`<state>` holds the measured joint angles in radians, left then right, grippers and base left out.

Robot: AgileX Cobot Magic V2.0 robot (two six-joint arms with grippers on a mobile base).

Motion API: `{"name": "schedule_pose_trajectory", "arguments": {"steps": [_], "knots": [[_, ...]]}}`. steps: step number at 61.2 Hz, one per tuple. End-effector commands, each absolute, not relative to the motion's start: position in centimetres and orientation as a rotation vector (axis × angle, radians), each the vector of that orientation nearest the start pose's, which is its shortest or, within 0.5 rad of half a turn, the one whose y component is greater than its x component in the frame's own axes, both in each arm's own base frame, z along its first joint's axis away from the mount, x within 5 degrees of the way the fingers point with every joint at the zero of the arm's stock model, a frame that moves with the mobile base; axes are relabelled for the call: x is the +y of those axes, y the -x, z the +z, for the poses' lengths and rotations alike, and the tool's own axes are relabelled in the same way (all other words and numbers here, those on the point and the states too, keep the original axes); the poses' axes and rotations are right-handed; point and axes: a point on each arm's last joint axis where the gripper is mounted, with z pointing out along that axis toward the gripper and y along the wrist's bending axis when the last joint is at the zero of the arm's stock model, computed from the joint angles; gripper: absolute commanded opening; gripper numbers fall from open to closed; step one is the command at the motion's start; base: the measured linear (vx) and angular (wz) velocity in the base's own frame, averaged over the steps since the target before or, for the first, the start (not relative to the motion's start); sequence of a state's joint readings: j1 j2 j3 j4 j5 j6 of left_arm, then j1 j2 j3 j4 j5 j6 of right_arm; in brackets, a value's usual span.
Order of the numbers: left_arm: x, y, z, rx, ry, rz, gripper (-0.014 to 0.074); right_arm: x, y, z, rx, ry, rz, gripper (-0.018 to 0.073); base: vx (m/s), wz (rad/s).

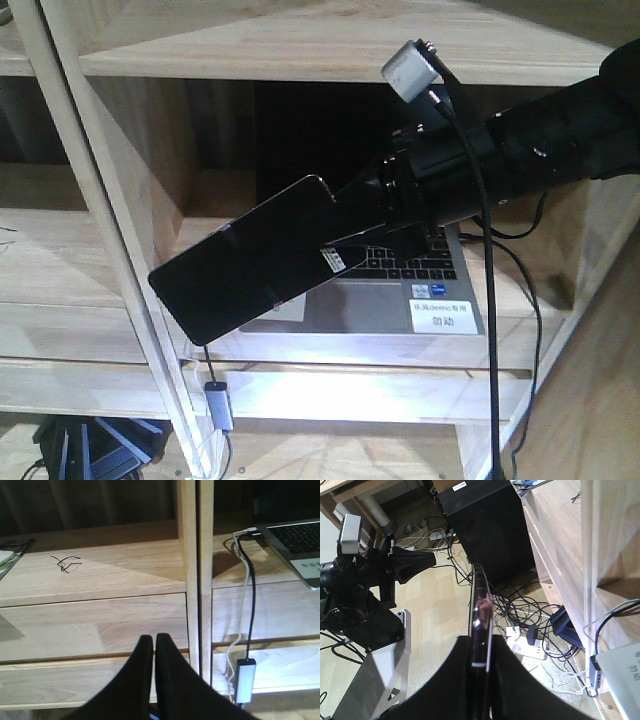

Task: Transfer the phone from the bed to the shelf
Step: 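Drive the base toward the wooden shelf with the laptop, then raise the right gripper with the phone above the upper shelf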

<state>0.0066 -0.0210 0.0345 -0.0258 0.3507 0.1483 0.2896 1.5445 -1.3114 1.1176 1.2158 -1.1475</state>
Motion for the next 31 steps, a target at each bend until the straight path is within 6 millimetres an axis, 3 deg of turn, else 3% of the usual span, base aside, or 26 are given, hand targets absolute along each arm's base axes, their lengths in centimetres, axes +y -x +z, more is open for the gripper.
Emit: {"name": "schedule_pose_trajectory", "arguments": {"steps": [1,31], "knots": [[-0.09,-5.36,18.56,1.745,-0.102,0.072,0.0001,16.15,-25.85,37.77,1.798,1.228,1.234,-0.0002,0.11,0.06],[-0.09,-5.36,18.56,1.745,-0.102,0.072,0.0001,16.15,-25.85,37.77,1.798,1.228,1.234,-0.0002,0.07,0.04]]}}
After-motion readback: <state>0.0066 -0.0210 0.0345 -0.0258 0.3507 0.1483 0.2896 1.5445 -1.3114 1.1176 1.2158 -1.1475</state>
